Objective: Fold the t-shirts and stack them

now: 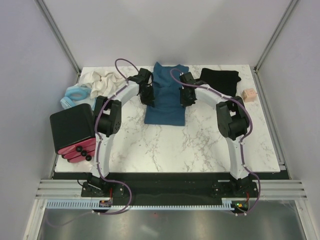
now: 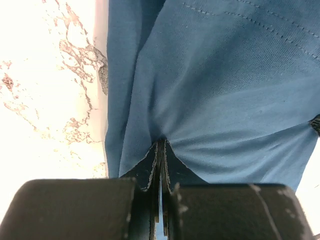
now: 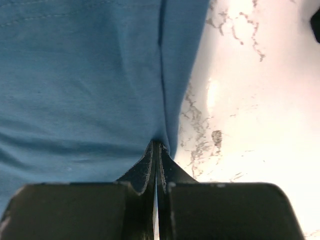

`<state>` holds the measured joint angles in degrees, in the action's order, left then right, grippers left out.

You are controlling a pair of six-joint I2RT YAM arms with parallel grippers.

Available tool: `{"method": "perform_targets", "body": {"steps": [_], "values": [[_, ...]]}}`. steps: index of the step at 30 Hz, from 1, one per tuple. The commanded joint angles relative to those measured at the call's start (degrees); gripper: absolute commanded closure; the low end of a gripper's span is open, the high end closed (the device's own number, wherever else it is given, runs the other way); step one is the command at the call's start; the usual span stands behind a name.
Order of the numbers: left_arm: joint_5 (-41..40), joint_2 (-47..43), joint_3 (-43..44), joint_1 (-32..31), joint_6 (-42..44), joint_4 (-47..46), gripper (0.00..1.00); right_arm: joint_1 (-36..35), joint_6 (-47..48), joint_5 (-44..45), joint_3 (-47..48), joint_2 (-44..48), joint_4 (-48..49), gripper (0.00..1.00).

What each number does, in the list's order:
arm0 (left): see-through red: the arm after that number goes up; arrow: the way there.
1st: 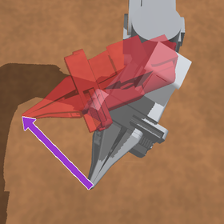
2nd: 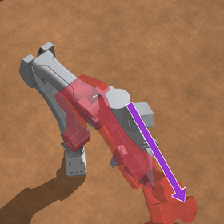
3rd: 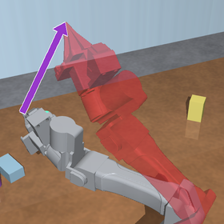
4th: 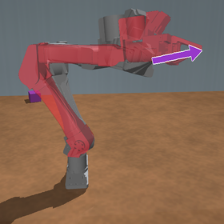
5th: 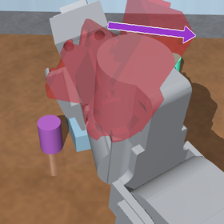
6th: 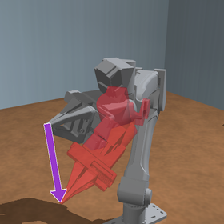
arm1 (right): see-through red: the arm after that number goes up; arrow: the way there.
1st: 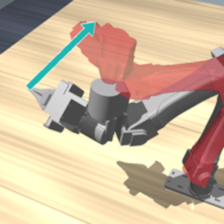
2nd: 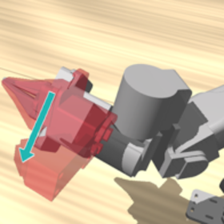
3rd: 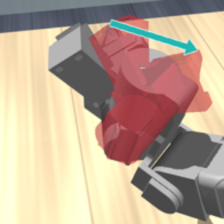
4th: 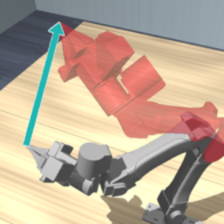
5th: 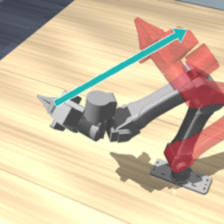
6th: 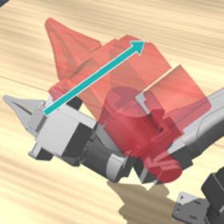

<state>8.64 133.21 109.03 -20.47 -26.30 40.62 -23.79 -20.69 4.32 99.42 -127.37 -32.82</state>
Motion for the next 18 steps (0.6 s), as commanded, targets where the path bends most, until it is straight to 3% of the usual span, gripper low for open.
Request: {"method": "perform_targets", "body": {"steps": [1,3,4,5,7,10,18], "values": [[-7.0,-1.7,0.6,2.4,2.0,4.5,0.98,3.6,2.9,3.6,-0.8,1.9,-4.8,1.0],[-7.1,-2.2,1.2,2.5,2.3,4.6,0.98,3.8,3.7,2.8,-0.1,2.6,-4.8,0.99],[-6.7,-3.1,1.3,2.6,2.5,4.7,0.98,3.8,3.9,2.6,0.3,2.8,-4.9,0.91],[-6.9,-3.9,1.3,2.7,2.5,4.7,0.98,3.9,4.5,2.3,0.8,4.2,-5.1,0.76],[-7.4,-7.0,0.7,2.8,2.7,4.7,0.92,3.9,4.7,1.1,1.4,7.4,-4.8,0.65],[-4.9,-9.7,0.0,2.8,3.7,4.7,0.85,3.4,4.9,-2.4,2.0,10.6,-4.5,0.6],[-0.5,-14.1,-6.1,1.1,7.3,4.8,0.85,-2.0,5.0,-4.2,0.3,12.1,-6.9,0.65]]}}
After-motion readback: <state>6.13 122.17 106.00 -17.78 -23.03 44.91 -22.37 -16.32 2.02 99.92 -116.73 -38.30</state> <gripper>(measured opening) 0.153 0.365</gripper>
